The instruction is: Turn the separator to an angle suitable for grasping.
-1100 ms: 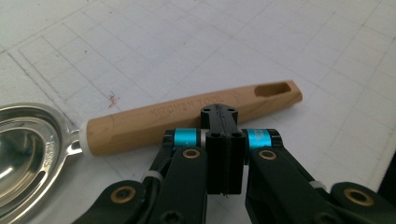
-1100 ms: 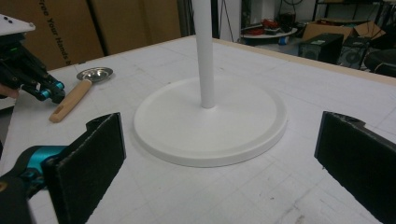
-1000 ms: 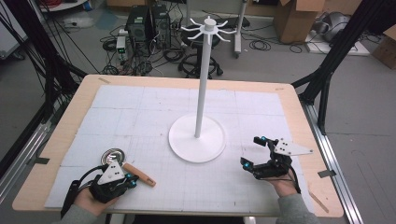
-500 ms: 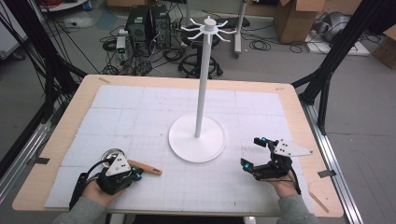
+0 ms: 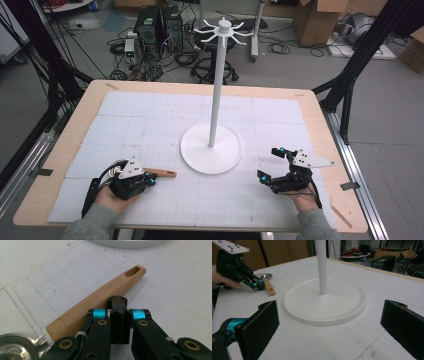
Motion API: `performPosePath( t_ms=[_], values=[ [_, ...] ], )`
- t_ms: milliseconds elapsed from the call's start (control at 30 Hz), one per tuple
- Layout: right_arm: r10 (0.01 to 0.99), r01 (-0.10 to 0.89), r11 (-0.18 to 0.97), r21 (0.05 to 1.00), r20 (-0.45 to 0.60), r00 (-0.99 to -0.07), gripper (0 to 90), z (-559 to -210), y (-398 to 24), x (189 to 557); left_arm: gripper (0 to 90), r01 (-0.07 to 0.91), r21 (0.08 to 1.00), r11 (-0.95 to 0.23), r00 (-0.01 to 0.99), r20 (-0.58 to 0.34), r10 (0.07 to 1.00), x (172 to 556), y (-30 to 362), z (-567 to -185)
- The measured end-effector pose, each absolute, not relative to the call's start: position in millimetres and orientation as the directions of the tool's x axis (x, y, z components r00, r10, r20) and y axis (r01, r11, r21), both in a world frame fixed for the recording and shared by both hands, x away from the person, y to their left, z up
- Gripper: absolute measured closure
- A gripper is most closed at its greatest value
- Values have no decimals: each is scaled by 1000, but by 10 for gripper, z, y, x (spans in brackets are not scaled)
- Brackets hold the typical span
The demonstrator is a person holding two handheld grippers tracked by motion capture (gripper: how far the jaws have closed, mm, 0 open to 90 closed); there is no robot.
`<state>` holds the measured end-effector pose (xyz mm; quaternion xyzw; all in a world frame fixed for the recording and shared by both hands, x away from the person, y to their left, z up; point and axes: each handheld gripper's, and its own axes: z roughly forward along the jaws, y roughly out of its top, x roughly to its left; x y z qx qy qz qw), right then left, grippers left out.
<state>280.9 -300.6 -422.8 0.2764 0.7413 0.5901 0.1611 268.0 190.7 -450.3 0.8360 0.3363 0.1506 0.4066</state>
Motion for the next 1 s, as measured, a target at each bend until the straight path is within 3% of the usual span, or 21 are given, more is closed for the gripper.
performPosePath(
  t_ms=[700, 1000],
  values=[
    [600, 221, 149, 964, 90, -795, 10, -4227, -3010, 2809, 898, 420, 791, -445, 677, 53, 734, 2948, 1771, -4516],
    [600, 220, 147, 964, 90, -795, 10, -4221, -3021, 2794, 898, 419, 817, -397, 681, 8, 733, 2932, 1849, -4446]
  ],
)
